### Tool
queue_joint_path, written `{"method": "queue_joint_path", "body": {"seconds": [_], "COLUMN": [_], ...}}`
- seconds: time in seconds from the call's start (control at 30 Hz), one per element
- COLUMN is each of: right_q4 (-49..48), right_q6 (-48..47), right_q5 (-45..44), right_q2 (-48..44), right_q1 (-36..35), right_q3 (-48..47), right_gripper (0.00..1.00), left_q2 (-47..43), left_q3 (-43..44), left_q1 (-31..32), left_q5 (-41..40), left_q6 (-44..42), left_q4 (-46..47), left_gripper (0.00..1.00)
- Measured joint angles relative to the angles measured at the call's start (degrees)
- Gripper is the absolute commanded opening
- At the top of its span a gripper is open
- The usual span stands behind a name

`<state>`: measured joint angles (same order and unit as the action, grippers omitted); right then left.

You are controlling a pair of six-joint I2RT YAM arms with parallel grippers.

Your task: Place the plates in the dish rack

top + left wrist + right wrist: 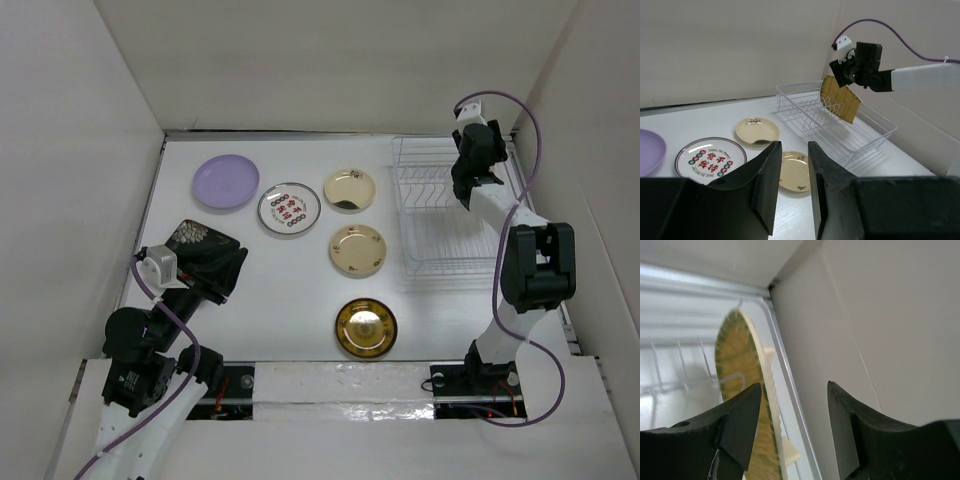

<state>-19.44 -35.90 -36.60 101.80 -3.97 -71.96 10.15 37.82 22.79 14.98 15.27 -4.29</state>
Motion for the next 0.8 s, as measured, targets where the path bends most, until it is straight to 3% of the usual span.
{"method": "queue_joint_path", "body": {"seconds": [0.03, 0.1, 0.13, 0.17, 0.2, 0.37, 0.6, 0.73, 0.8], "right_q4": [1.03, 2.93, 3.72, 4.48, 5.18, 7.48, 6.91, 7.13, 9.18], "right_q6": [2.43, 7.28, 9.64, 12.37, 14.8, 27.85, 45.35, 53.05, 55.56], "right_q5": [-0.07, 0.46, 1.44, 2.43, 3.76, 11.87, 22.77, 26.62, 26.43], "right_q2": [-0.15, -1.16, -2.03, -3.17, -4.46, -7.04, -0.81, 5.18, 5.73], "right_q1": [-0.39, -2.03, -3.26, -5.07, -7.28, -23.47, -42.71, -46.82, -47.43], "right_q3": [-2.01, -6.1, -7.72, -9.51, -11.23, -19.02, -13.31, -6.51, -2.1], "right_gripper": [0.61, 0.51, 0.41, 0.14, 0.02, 0.0, 0.01, 0.04, 0.11], "left_q2": [0.0, 0.07, 0.2, 0.37, 0.63, 1.77, 1.81, 1.84, 1.84], "left_q3": [0.0, 0.0, 0.0, 0.0, 0.0, 0.0, 0.0, 0.0, 0.0], "left_q1": [0.0, 0.0, 0.0, 0.0, 0.0, -0.02, -0.42, -0.42, -0.42], "left_q5": [0.0, 0.0, 0.0, 0.0, 0.0, -0.48, -3.06, -3.89, -4.09], "left_q6": [0.0, 0.0, 0.0, 0.0, 0.0, 0.07, 0.0, 0.02, 0.0], "left_q4": [0.0, 0.0, 0.0, 0.02, -0.02, -0.26, -0.28, -0.28, -0.31], "left_gripper": [0.25, 0.25, 0.25, 0.24, 0.24, 0.01, 0.0, 0.0, 0.0]}}
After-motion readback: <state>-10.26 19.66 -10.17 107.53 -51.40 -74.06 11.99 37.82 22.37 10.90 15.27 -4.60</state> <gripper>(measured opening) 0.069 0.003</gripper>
